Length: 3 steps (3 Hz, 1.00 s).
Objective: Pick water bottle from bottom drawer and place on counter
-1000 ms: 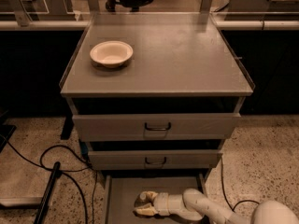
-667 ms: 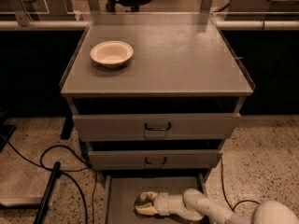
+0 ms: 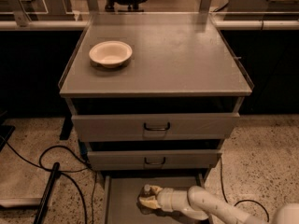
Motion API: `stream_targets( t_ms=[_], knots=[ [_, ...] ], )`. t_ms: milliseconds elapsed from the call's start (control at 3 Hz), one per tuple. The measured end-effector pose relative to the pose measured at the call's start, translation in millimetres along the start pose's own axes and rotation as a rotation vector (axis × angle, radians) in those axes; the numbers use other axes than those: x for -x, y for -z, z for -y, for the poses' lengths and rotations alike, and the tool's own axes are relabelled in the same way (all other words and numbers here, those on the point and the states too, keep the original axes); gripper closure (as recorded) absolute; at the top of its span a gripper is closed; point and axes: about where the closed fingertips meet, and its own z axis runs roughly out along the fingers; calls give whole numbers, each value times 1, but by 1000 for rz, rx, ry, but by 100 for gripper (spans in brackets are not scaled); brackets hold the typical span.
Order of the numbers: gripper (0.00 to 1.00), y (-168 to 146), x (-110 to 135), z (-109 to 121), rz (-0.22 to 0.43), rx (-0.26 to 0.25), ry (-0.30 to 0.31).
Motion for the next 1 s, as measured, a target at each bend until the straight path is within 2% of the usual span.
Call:
stream_targets(
  t_ms=[333,667,1000],
  knots=[
    [100,32,44,-5,-20,-87,-39],
    [100,70,92,-21,-58,-166,-51],
    [100,101,128,-34,-62,-220,-26]
  ],
)
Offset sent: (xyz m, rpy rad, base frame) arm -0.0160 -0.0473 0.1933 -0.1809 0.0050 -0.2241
